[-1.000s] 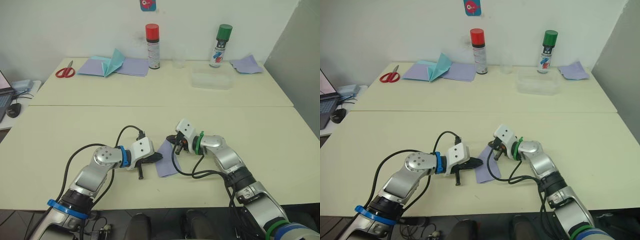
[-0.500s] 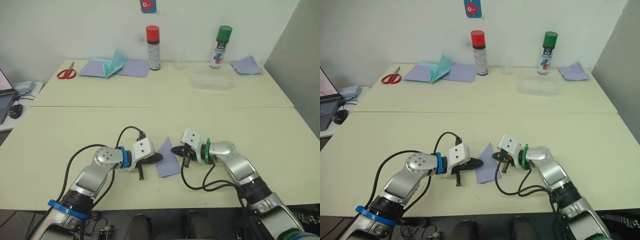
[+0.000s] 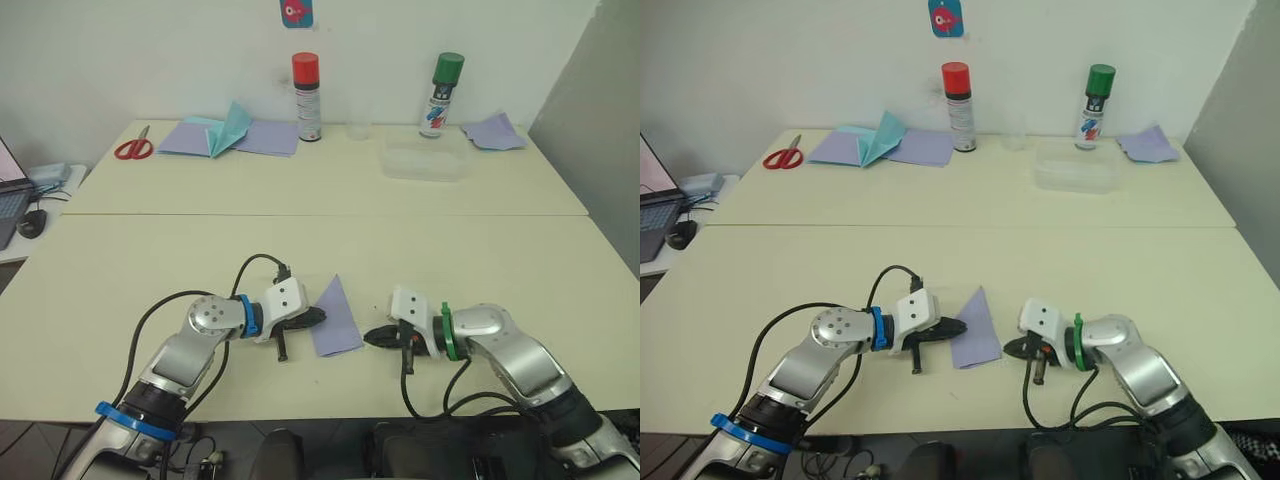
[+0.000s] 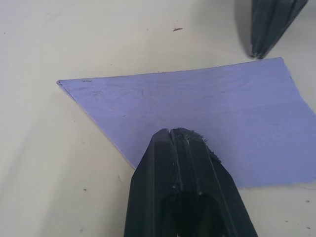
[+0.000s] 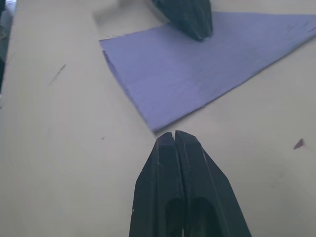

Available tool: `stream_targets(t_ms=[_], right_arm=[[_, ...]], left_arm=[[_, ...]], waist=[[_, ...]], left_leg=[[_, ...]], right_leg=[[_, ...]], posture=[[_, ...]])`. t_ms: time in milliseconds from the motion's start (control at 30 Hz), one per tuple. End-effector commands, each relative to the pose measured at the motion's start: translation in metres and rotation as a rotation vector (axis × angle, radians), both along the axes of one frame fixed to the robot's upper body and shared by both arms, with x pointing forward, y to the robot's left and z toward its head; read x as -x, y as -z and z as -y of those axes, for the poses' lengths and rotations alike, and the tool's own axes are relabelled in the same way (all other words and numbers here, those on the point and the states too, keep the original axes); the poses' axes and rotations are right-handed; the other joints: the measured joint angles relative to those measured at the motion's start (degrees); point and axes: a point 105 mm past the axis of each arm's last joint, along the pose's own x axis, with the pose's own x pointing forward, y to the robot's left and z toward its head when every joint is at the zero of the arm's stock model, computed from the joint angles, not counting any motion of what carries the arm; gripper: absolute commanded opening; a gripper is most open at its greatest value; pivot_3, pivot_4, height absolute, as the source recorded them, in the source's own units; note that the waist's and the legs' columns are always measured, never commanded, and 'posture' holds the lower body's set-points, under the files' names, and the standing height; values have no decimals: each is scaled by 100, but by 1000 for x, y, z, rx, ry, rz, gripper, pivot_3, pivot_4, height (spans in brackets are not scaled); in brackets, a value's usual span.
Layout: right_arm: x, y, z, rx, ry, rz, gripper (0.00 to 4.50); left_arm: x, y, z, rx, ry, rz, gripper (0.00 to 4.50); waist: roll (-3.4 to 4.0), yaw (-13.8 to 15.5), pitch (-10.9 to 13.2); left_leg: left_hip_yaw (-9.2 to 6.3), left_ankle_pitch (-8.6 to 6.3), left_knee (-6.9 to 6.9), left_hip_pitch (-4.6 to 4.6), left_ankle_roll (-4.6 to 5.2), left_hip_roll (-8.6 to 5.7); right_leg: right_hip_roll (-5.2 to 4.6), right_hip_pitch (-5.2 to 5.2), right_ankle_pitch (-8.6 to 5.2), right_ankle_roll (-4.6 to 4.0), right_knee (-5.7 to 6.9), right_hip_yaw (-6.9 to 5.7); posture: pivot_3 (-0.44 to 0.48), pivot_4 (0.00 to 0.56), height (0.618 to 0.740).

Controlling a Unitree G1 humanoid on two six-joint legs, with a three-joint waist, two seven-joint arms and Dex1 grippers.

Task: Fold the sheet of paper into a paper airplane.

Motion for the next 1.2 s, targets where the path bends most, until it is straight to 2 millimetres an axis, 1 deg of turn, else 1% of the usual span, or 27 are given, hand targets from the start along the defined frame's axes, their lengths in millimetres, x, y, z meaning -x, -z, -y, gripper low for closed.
stream_targets(t_ms=[33, 133, 200, 267, 300, 333, 433, 533, 633, 667, 700, 833, 900, 933, 1000, 1100, 1200], right_arm=[[3, -6, 5, -24, -5, -17, 0], [-6, -23, 11, -70, 25, 29, 0], [-14, -39, 11, -134, 63, 60, 0], [-20, -51, 10, -182, 95, 80, 0], [-22, -55, 9, -204, 114, 96, 0], [-25, -59, 9, -230, 132, 110, 0], [-28, -61, 6, -265, 178, 140, 0], [-29, -57, -1, -267, 195, 150, 0], [-37, -52, -7, -266, 228, 167, 0], [-38, -50, -10, -268, 233, 169, 0], [-40, -48, -13, -270, 239, 164, 0], [-40, -39, -27, -273, 230, 147, 0], [-39, -35, -32, -268, 215, 139, 0], [-38, -34, -35, -268, 207, 133, 0], [-37, -30, -39, -268, 200, 126, 0], [-36, -28, -43, -268, 186, 118, 0], [-34, -26, -46, -262, 172, 109, 0]], left_arm=[[8, 29, -13, -85, -33, -94, 12], [8, 29, -14, -85, -33, -92, 12], [8, 29, -14, -84, -34, -88, 12], [7, 27, -14, -74, -39, -80, 12], [6, 24, -13, -60, -37, -66, 12], [4, 17, -10, -26, -34, -41, 12], [-1, -4, -7, 59, -40, 13, 12], [-7, -21, -7, 141, -68, 27, 12], [-10, -37, -11, 195, -83, 35, 12], [-10, -41, -13, 206, -83, 28, 520], [-10, -44, -16, 207, -83, 23, 698], [-14, -51, -26, 184, -84, 55, 1897], [-19, -56, -28, 170, -77, 107, 2445], [-21, -57, -29, 137, -58, 150, 2797], [-23, -57, -31, 74, -9, 225, 3340], [-35, -71, -32, 31, 56, 381, 3340], [-38, -69, -32, -38, 156, 451, 3340]], waist=[[0, 0, 1], [-1, 1, 5], [-2, 1, 6], [-1, 0, 6], [-1, 1, 6], [-2, 0, 6], [-2, 0, 11], [-4, -2, 27], [-13, -7, 56], [-16, -7, 61], [-18, -7, 72], [-20, -6, 109], [-22, -4, 119], [-23, -3, 121], [-25, -2, 123], [-27, 4, 125], [-26, 11, 125]], left_leg=[[-1, 0, 0, 0, 0, 1], [-1, 0, 0, 0, 0, 0], [0, 0, 0, -1, 0, 0], [-1, 0, 0, -2, 0, 0], [-1, 0, 0, -1, 0, 1], [-1, 0, 0, -2, 0, 1], [-2, 0, 0, -7, 0, 3], [0, 0, -1, -14, 0, 3], [-1, 0, 0, -18, 0, 3], [-1, 0, -1, -18, 0, 4], [-1, 0, -1, -19, 0, 4], [0, 0, -1, -20, 0, 3], [0, 0, -1, -22, 0, 1], [0, 0, -1, -23, 0, 1], [0, 0, -1, -27, 0, 0], [1, 0, -1, -28, -1, -1], [1, 0, 0, -34, -1, -3]], right_leg=[[0, 0, 0, -1, 0, -1], [-1, -1, 0, 0, 0, -1], [0, -2, 0, 0, 0, 1], [0, -2, 0, 1, 0, 0], [0, -2, 1, 1, 0, 0], [0, -2, 1, 1, 0, -1], [0, -5, 0, 1, 0, -2], [0, -10, 0, 1, 0, -1], [2, -15, 0, 1, 0, -2], [3, -15, 0, 1, 0, -2], [3, -16, 0, 1, 0, -3], [4, -16, 0, 0, 0, -2], [4, -16, 0, 0, 0, -3], [4, -17, 0, 0, 0, -3], [4, -18, 0, 0, -1, -4], [3, -19, 0, 0, -2, -4], [4, -22, 1, 1, -3, -8]], posture=[[0, 150, 740], [0, 150, 740], [0, 150, 740], [0, 150, 740], [0, 150, 740], [0, 150, 740], [0, 150, 740], [0, 150, 740], [0, 150, 740], [0, 150, 740], [0, 150, 740], [0, 150, 740], [0, 150, 740], [0, 150, 740], [0, 150, 740], [0, 150, 740], [0, 150, 740]])
